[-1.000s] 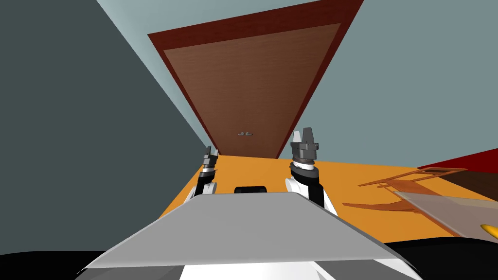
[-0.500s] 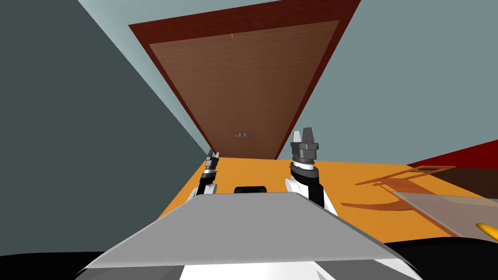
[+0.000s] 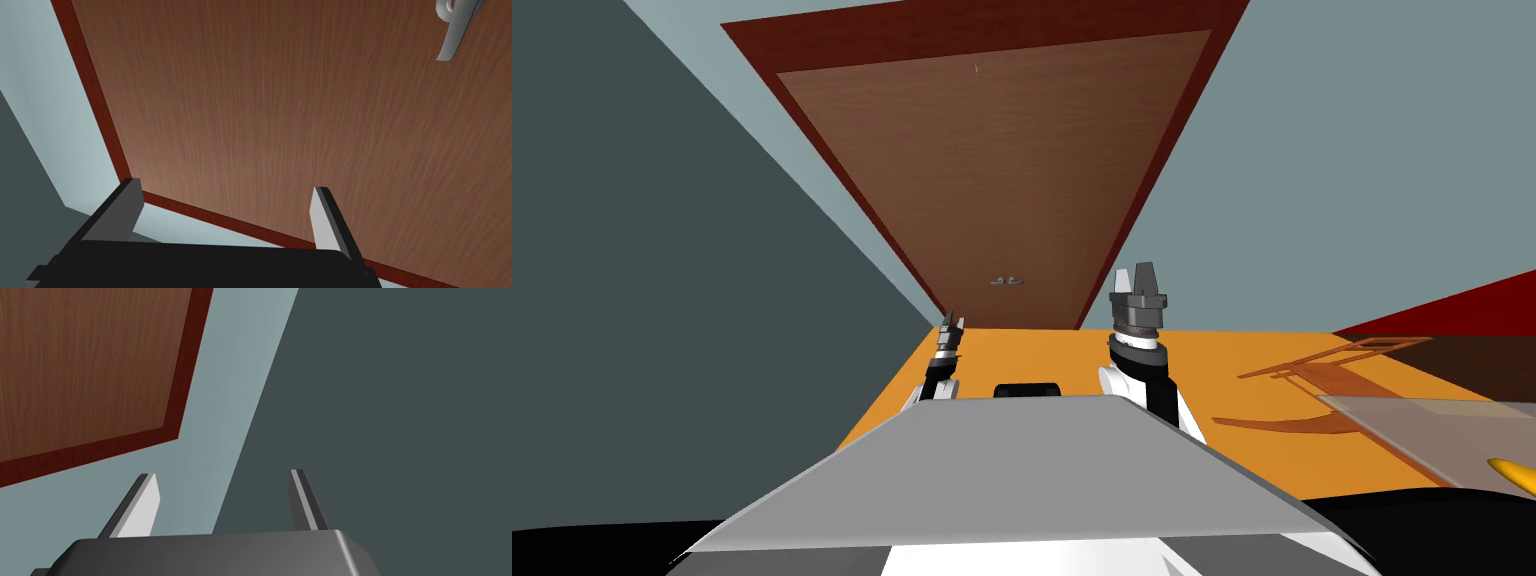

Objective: Pull the door open

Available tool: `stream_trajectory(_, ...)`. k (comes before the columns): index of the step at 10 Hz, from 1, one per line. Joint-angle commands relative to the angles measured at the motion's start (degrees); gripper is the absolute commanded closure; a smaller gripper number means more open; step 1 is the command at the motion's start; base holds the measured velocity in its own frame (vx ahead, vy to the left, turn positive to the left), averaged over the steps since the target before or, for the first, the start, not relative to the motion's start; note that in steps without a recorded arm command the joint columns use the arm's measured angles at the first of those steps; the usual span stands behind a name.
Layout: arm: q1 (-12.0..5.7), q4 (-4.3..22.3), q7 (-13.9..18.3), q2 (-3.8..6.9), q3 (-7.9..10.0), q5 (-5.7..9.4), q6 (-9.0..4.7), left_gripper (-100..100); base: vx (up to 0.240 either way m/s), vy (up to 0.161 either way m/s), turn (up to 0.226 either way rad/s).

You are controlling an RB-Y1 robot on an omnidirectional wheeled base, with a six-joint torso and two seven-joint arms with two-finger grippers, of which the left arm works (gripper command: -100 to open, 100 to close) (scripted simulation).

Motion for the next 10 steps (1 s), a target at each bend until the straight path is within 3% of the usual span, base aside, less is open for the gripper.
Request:
stream_trajectory(1,-0.49,2.4,0.5,0.6,0.25,0.28,-0.56,-100,0.105,-0.025,-0.058)
stream_trajectory(10,-3.68,15.3,1.9,2.42,0.9,1.21,-3.1,-100,0.107,-0.018,-0.065)
